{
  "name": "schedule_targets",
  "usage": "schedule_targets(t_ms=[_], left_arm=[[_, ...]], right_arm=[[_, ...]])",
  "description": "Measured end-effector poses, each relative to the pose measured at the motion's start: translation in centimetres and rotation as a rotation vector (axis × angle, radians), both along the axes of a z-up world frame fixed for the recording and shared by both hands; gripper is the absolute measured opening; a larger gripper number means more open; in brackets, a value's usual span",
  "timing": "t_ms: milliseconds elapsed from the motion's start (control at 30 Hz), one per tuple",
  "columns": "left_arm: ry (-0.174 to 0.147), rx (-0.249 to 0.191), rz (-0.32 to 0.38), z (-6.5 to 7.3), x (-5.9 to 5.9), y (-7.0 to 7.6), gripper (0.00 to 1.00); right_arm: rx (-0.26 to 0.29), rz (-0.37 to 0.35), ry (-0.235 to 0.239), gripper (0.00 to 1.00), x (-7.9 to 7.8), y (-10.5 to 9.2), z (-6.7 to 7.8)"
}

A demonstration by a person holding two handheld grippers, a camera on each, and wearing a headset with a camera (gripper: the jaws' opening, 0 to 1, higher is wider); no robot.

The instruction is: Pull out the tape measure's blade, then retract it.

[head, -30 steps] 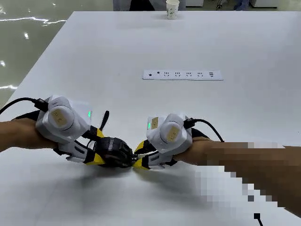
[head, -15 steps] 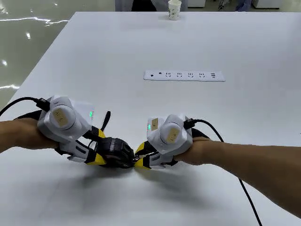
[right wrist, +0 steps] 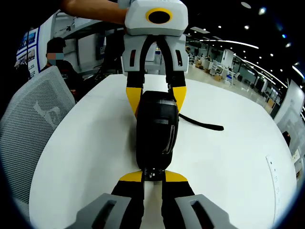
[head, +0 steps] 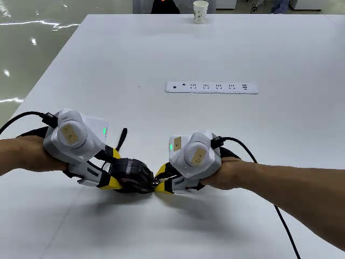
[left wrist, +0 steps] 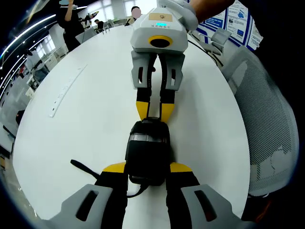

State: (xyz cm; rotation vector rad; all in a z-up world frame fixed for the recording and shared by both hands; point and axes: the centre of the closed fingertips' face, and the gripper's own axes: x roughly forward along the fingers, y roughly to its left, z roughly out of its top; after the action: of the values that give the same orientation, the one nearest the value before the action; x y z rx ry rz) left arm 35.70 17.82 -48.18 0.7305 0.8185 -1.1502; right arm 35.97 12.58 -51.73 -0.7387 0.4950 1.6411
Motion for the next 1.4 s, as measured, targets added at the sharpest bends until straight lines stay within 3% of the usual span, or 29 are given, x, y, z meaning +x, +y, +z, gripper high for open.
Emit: schedule_targets(t_ms=[1400], left_arm=[[0.015,-0.004,0.015,0.1,-0.1,0.0,0.24]], right_arm=[[-0.013,-0.005,-0.005,0.09,0.5,-2.0,0.1]])
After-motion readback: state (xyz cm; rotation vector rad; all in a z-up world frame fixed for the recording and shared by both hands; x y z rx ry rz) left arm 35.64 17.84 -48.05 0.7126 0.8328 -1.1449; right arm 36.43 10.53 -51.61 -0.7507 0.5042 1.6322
